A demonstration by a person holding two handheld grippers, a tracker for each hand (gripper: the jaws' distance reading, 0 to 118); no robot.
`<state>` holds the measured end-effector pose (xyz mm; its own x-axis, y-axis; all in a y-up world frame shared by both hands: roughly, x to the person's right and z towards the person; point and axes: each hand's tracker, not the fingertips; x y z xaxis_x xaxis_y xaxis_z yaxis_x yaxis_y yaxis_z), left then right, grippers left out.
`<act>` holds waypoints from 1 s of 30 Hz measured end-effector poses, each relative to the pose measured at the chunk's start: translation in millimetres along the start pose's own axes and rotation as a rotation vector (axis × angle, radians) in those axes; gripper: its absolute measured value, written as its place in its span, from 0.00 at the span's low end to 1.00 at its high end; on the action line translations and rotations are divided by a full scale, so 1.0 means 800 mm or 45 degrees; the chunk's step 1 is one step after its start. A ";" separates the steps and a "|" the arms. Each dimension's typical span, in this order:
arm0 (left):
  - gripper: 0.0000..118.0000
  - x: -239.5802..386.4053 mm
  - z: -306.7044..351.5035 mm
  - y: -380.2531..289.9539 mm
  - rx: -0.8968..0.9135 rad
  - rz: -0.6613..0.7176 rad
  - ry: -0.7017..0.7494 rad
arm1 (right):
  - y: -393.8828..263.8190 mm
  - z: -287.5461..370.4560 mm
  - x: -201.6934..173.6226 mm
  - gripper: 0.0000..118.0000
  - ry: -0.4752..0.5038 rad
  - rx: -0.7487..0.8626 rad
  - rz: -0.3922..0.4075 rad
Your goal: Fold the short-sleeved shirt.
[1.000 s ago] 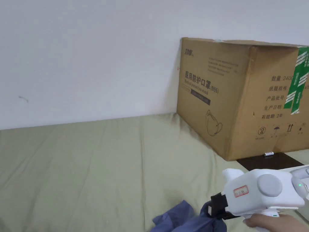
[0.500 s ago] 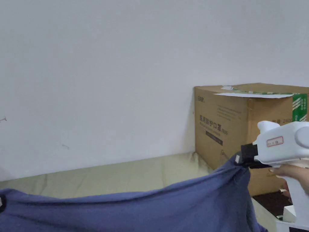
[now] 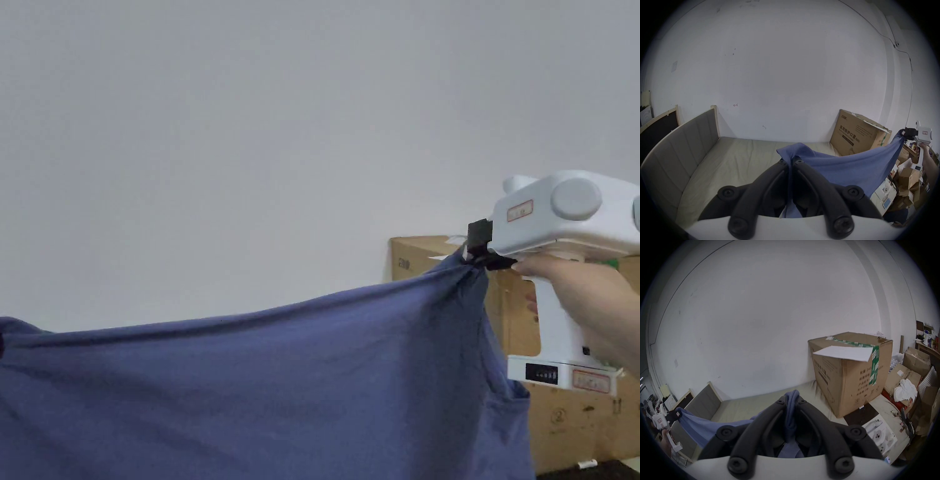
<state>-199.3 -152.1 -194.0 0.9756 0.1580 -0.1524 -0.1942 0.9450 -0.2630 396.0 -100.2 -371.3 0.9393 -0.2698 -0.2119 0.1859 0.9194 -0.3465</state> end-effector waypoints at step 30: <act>0.02 -0.017 -0.265 -0.274 -0.346 0.007 0.106 | -0.328 -0.247 0.090 0.05 -0.254 -0.293 0.005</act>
<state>-192.0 -422.5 -335.9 0.9648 0.1287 -0.2292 -0.2310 0.8311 -0.5059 357.8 -417.1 -476.2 0.9822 -0.1839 -0.0378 0.1334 0.8254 -0.5486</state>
